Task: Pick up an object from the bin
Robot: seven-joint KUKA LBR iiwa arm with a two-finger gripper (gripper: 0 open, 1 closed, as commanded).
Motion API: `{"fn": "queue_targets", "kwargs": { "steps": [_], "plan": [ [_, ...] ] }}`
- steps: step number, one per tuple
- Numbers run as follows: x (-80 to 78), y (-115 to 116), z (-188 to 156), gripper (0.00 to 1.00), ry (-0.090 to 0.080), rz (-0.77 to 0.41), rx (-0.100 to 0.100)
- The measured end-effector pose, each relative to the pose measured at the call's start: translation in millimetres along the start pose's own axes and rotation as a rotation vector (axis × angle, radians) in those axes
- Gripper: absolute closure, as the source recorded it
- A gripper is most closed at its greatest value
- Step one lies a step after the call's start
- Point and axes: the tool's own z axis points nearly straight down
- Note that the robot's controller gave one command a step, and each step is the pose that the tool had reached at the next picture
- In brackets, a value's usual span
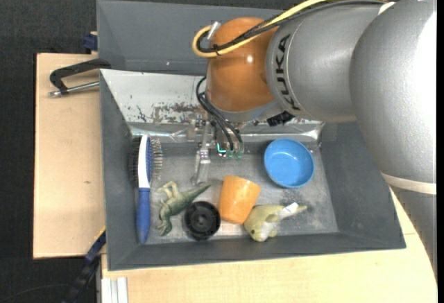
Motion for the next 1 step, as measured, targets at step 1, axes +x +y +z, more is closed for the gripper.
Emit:
{"fn": "queue_targets", "kwargs": {
  "steps": [1],
  "plan": [
    [67.9, -49.8, 57.2, 0.0, -0.004, -0.199, 0.003]
  ]
}}
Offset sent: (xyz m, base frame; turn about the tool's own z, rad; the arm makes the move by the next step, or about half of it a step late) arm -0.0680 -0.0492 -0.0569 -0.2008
